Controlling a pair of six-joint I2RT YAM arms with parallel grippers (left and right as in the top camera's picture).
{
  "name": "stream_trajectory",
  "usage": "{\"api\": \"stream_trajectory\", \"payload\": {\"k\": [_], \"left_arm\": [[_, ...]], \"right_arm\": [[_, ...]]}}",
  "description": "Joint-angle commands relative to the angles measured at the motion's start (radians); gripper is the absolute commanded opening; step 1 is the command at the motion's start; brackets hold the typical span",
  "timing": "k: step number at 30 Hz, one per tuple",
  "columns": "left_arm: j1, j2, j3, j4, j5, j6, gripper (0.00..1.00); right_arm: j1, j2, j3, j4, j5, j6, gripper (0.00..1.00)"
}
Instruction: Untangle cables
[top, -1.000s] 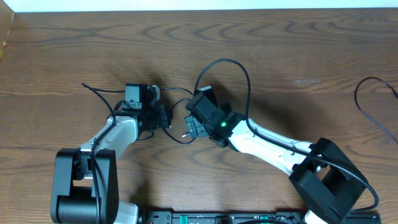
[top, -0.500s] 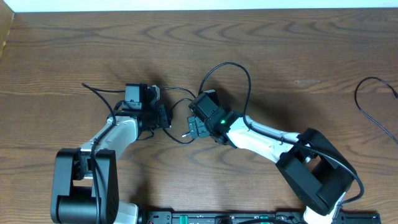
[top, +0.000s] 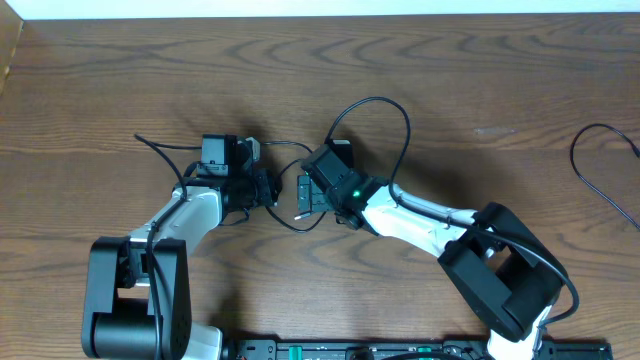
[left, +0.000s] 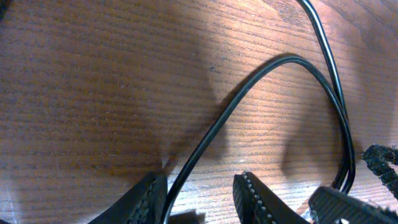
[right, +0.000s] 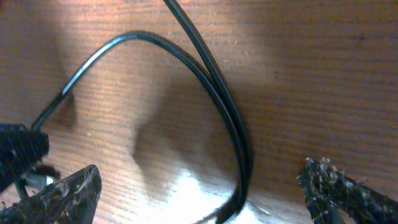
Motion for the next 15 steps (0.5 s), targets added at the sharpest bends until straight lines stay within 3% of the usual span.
{"api": "stream_trajectory", "payload": {"k": [1,15], "left_arm": [[0.003,0.013,-0.007,-0.005,0.014,-0.002,0.4],[0.003,0.013,-0.007,-0.004,0.017,-0.003,0.4]], "right_arm": [[0.002,0.068,-0.02,-0.02,-0.048,0.073,0.99],[0.0,0.07,-0.02,-0.018,-0.047,0.23,0.99]]}}
